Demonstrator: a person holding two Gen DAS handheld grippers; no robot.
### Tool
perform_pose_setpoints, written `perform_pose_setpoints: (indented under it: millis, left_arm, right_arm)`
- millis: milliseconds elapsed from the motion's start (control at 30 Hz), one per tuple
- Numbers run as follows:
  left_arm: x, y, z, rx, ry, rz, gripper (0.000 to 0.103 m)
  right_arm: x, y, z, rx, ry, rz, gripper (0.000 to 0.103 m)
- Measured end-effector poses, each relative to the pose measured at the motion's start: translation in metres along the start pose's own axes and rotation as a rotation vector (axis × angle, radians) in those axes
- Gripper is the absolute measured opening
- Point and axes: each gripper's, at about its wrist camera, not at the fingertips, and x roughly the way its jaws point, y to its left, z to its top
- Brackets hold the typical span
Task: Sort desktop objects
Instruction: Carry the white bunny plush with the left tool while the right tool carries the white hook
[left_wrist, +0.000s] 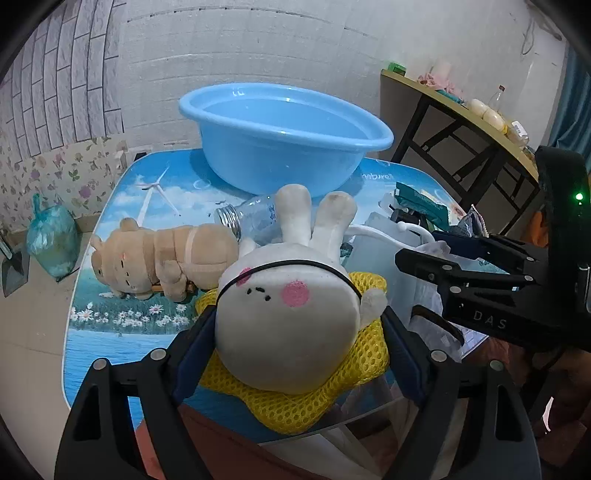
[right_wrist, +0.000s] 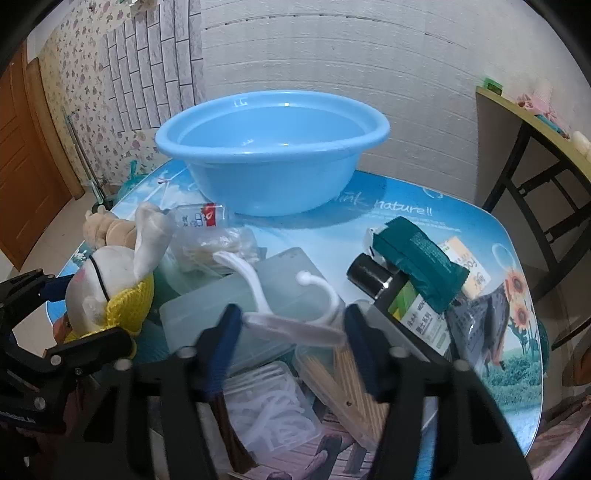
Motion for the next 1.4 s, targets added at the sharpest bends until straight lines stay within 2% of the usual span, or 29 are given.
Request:
perform_pose_setpoints:
  millis: [267,600,833,1033,1400]
  left_arm:
    - [-0.012,-0.003,0.004,0.003,-0.028,0.022,0.084]
    - [-0.034,-0.024,0.011,0.041,-0.071,0.022,0.084]
    - [-0.050,-0.028,0.028,0.047,-0.110,0.047,0.084]
    - [-0.058,-0.023,0.045,0.048,-0.139,0.079,0.084]
    - [-0.049,-0.016,0.080,0.065,-0.166,0.087,0.084]
  right_arm:
    - [-0.011,-0.007,-0.004,0.015,-0.033,0.038,0.053]
    - [-0.035,-0.020,-0.007,0.053,-0.100,0.056,0.053]
    - [-0.050,-0.030,-0.004,0.071,-0.142,0.067,0.053]
    - [-0.057,-0.029,0.005,0.060,-0.168,0.076,0.053]
    - [-0.070,-0.033,0.040,0.041,-0.237,0.089,0.053]
